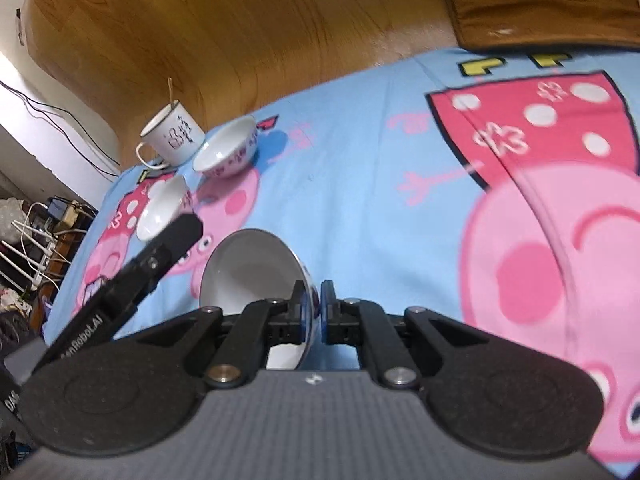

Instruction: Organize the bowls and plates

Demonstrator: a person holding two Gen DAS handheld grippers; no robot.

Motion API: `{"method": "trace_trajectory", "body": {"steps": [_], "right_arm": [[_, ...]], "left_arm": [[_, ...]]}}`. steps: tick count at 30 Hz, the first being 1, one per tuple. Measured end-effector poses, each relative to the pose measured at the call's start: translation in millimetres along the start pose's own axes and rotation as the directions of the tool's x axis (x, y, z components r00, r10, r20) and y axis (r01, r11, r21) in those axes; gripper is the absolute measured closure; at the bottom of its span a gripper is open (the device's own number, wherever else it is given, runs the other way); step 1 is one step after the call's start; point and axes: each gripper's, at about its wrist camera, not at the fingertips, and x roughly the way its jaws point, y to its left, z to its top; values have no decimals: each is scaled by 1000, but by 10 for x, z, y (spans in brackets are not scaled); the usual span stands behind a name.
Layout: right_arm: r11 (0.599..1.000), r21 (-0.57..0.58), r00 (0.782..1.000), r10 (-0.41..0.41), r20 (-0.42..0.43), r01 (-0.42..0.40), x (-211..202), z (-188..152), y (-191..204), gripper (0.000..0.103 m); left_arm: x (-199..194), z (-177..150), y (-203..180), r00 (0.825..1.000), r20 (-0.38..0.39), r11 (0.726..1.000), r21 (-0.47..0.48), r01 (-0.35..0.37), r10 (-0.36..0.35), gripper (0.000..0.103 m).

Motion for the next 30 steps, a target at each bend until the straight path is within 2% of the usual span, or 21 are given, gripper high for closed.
{"method": "trace_trajectory", "body": {"steps": [3,5,13,16,20,22,24,27,30], "right_arm": [[1000,8,1000,-13,18,13,-10,-46,-21,94],[1000,9,999,-26,34,26,-11,-47,-22,89],[1000,5,992,-26,124,26,-173,-66,-35,80],[999,13,975,-44,216,43,-351,-130,-57,78],[997,43,935,-70,346,59,-511,-332,-80,73],[998,40,937,-59,344,48,-483,-392,-81,73],[999,21,944,-44,326,39,-420,-419,-51,73],[1000,7,952,-9,304,8,-317,-420,-15,73],[1000,-3,957,7,289,-6,-220,-408,21,73]], "left_arm": [[80,-24,-11,998,-50,1000,-6,26,-27,37],[122,-39,3,997,-71,1000,-17,22,-23,39],[86,-17,123,997,-59,996,-85,37,-42,39],[68,14,190,997,-58,991,-128,51,-59,44],[42,40,170,993,-81,986,-150,72,-84,47],[29,59,91,992,-111,991,-122,52,-65,47],[8,58,20,990,-140,996,-83,6,-17,47],[19,20,4,981,-189,996,-71,-51,37,47],[60,-50,8,967,-249,996,-64,-62,44,59]]}}
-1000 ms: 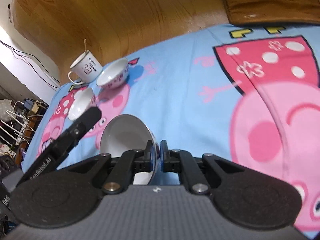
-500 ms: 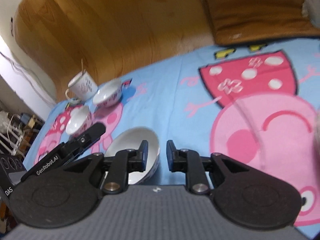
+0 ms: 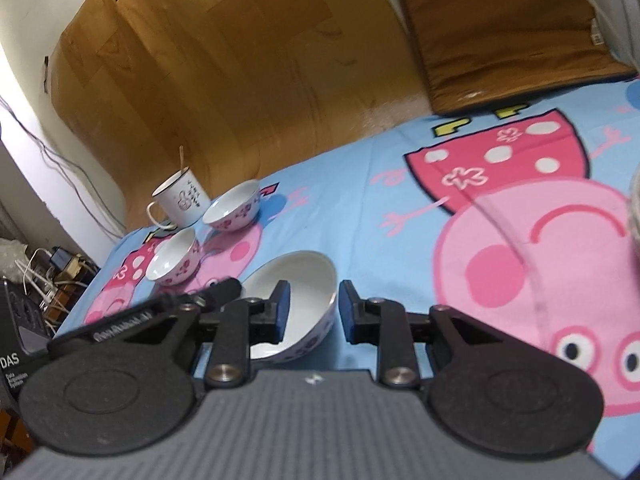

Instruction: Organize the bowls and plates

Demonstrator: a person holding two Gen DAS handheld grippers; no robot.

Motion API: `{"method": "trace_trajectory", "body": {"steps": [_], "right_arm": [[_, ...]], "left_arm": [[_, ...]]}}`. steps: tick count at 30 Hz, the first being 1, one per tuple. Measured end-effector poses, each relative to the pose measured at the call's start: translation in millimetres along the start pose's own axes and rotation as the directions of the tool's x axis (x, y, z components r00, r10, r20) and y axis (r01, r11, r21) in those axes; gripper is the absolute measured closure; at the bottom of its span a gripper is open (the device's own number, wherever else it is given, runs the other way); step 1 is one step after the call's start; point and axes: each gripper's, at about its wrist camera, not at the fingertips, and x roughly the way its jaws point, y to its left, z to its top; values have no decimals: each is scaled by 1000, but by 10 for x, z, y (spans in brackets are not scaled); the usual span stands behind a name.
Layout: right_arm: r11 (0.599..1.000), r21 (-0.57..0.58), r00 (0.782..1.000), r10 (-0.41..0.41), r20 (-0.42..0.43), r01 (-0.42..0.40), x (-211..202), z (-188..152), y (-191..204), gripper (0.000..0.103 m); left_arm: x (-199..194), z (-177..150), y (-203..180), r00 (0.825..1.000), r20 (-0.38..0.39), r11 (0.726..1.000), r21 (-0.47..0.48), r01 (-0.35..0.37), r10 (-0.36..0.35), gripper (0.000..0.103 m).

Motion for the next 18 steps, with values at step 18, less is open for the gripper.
{"method": "trace_trajectory", "body": {"steps": [18], "right_arm": [[993,38,988,-119,101,116,-339,-44,-393,91]], "left_arm": [[511,-4,-756,981,-155,985,104,136,-119,91]]}}
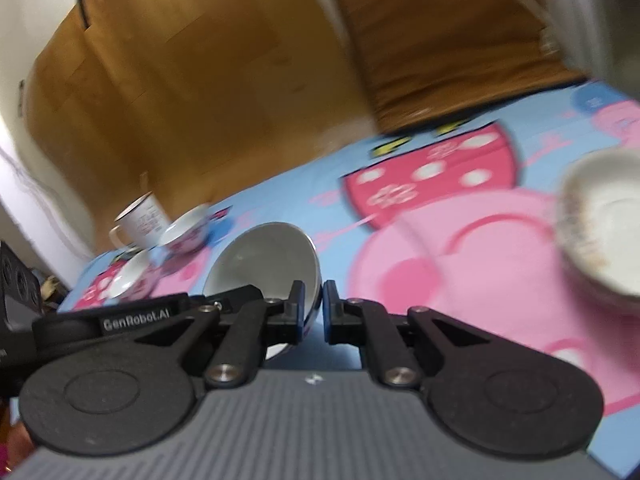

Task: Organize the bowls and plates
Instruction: 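Set both bowls down beside the plate stack and open both grippers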

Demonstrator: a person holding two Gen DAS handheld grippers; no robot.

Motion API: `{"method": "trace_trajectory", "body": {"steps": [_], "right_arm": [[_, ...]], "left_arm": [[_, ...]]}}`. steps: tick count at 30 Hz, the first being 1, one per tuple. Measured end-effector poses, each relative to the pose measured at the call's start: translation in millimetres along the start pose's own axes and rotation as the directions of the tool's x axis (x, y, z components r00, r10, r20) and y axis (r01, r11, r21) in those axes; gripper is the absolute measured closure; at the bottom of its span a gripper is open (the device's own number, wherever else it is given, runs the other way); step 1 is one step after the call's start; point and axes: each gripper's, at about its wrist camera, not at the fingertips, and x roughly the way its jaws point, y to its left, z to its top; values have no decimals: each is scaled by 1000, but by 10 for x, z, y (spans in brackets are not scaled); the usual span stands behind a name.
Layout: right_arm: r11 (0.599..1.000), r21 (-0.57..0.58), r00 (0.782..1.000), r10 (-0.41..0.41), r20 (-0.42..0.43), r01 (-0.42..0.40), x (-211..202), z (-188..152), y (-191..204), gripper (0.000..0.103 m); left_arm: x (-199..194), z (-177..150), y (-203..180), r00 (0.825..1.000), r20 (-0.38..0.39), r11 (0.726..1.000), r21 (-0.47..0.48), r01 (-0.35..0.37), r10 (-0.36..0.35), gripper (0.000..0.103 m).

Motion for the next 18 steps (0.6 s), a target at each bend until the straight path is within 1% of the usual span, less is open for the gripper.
{"method": "trace_trajectory", "body": {"steps": [3,5,6,8,9,10,11,12,13,15,17,18], "right_arm": [[997,36,997,-66,42,64,-129,68,-230,91],[992,53,991,-116,72,112,-201,104,-346,91],[989,59,987,-137,81,132,-218,118,-389,88],[984,66,982,-168,87,163,-203,129,-453,84],[982,70,979,-182,95,176,-197,120,-467,74],[979,74,975,-195,107,188,-199,109,-472,63],[979,72,971,-200,128,192,-215,97,-462,58],[978,65,967,-206,149,198,-238,88,-459,56],[977,54,961,-214,178,207,-263,87,-445,56],[975,38,946,-220,237,217,-320,95,-363,55],[982,15,942,-186,279,190,-387,123,-299,55],[985,-9,944,-164,288,174,-401,127,-232,55]], "left_arm": [[234,26,-272,998,-39,998,51,42,-40,91],[395,20,-433,996,-67,995,76,66,-61,90],[467,17,-493,995,-79,993,88,73,-66,89],[597,4,-582,993,-106,993,107,59,-47,88],[615,-6,-600,994,-106,993,110,51,-39,84],[587,-20,-600,994,-97,992,111,56,-45,83],[537,-21,-598,995,-83,991,118,57,-48,82],[465,-18,-586,997,-60,990,129,50,-43,76],[368,-3,-553,999,-30,990,138,37,-33,71],[143,26,-456,999,30,990,140,22,-27,71],[-119,21,-288,995,98,991,136,1,-15,71],[-265,2,-164,991,135,991,129,-30,12,71]]}}
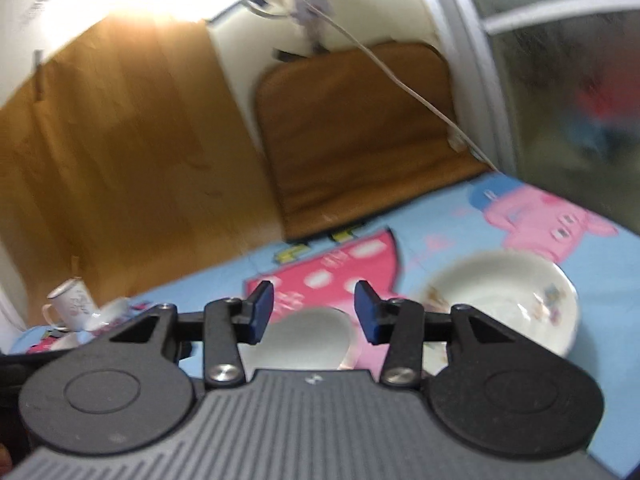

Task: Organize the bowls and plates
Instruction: 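Set both bowls down beside the plate stack and open both grippers, then grasp another pink-patterned bowl by its rim with the right gripper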

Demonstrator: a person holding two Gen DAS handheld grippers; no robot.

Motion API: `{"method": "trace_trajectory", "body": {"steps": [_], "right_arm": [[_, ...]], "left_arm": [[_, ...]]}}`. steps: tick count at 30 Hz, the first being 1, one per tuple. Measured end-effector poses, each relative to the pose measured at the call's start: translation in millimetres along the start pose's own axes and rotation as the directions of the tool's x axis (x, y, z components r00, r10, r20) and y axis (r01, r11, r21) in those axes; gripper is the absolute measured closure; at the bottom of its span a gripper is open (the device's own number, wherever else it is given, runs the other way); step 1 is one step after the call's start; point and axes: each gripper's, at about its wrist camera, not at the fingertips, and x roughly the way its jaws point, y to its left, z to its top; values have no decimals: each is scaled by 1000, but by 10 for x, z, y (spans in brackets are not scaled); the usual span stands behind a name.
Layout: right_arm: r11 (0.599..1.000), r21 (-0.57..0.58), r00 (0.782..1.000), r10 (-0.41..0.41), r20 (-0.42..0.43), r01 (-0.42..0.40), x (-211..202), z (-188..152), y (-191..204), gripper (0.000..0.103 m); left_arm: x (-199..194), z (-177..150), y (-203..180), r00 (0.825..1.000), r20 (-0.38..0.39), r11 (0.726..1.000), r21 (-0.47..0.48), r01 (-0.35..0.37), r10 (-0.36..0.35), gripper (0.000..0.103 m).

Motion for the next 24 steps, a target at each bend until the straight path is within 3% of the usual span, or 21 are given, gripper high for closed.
{"method": "trace_trajectory", "body": {"steps": [3,6,8,11,14,17,19,22,23,24], "right_arm": [[994,-55,995,98,-33,-100,46,10,255,55],[970,-57,961,225,-157,-237,226,-51,580,57],[945,-11,911,312,-270,-327,422,-113,831,62],[909,63,824,402,-399,-413,769,-186,1234,66],[900,74,784,411,-464,-429,1140,-231,1646,64],[902,125,747,413,-521,-412,1476,-282,1962,63],[907,121,734,400,-548,-404,1619,-349,2186,63],[915,93,720,368,-589,-391,1752,-466,2456,64],[917,88,711,360,-603,-390,1790,-515,2514,65],[919,79,706,350,-616,-386,1840,-555,2556,74]], "left_arm": [[-348,-68,392,990,62,992,-38,-121,123,70],[-683,-161,896,959,105,959,-132,-251,265,70],[-881,-216,1207,915,128,916,-187,-356,382,70],[-1088,-241,1572,855,156,854,-270,-445,495,70],[-1190,-283,1778,815,181,813,-338,-474,551,70],[-1232,-277,1872,816,202,809,-392,-439,541,70],[-1256,-276,1876,808,221,807,-399,-436,546,70],[-1275,-290,1889,811,224,809,-405,-426,540,70],[-1281,-313,1887,813,225,810,-407,-423,538,70],[-1297,-321,1901,814,226,811,-409,-419,534,70]]}}
